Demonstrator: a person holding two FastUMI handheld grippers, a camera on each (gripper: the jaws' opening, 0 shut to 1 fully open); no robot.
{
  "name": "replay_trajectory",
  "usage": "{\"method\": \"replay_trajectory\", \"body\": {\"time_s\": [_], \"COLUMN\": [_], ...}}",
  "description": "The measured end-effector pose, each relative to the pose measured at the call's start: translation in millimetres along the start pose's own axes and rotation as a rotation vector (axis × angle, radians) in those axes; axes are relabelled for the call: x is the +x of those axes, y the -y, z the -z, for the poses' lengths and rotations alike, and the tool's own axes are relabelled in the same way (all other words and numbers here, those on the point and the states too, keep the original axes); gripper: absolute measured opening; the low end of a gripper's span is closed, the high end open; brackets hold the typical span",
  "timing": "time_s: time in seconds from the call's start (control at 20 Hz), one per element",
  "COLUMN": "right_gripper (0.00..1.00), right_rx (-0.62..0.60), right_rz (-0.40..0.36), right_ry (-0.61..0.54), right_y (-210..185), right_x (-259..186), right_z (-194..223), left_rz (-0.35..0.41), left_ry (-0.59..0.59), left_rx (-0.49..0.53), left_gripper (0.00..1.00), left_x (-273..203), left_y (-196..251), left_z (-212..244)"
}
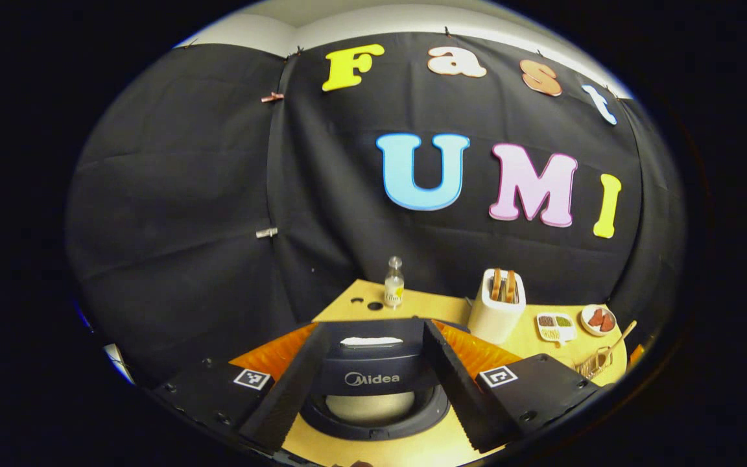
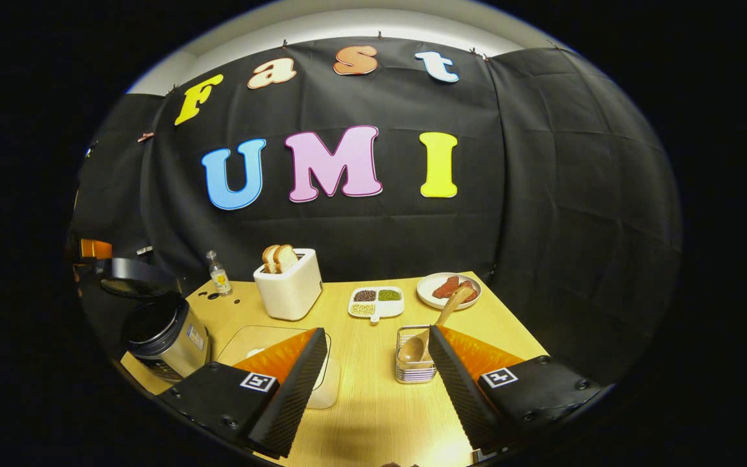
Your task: Close the left gripper, press the button to open the rice cooker; take a wooden spoon from the chopstick holder with the right hand, scoop a spoonful of rice and pour it into the rice cooker, then put the wooden spoon back into the chopstick holder.
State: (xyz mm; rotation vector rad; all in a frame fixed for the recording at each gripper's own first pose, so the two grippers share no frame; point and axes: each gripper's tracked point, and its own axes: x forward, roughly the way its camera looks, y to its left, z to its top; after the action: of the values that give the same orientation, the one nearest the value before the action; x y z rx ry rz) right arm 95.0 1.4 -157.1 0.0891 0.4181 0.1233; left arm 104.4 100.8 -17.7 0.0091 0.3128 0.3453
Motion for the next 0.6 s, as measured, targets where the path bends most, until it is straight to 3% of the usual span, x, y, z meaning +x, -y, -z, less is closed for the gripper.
{"method": "replay_trajectory", "body": {"time_s": [0.15,0.35,0.6], "right_gripper": [0.99,0.99,0.99], "right_rx": [0.011,0.003,-0.006], "right_rz": [-0.011,-0.024,-0.022], "right_ry": [-0.022,-0.066,-0.073], "right_y": [-5,-10,-10], "right_x": [-6,-16,-26], "right_z": [12,31,37], "left_rz": [0.008,0.01,0.013], "left_ry": [-0.109,-0.16,-0.144], "left_rx": [-0.011,0.01,0.032], "left_gripper": [1.0,1.0,1.0], "left_x": [1,6,10], "left_y": [0,1,2], "left_z": [50,99,115]}}
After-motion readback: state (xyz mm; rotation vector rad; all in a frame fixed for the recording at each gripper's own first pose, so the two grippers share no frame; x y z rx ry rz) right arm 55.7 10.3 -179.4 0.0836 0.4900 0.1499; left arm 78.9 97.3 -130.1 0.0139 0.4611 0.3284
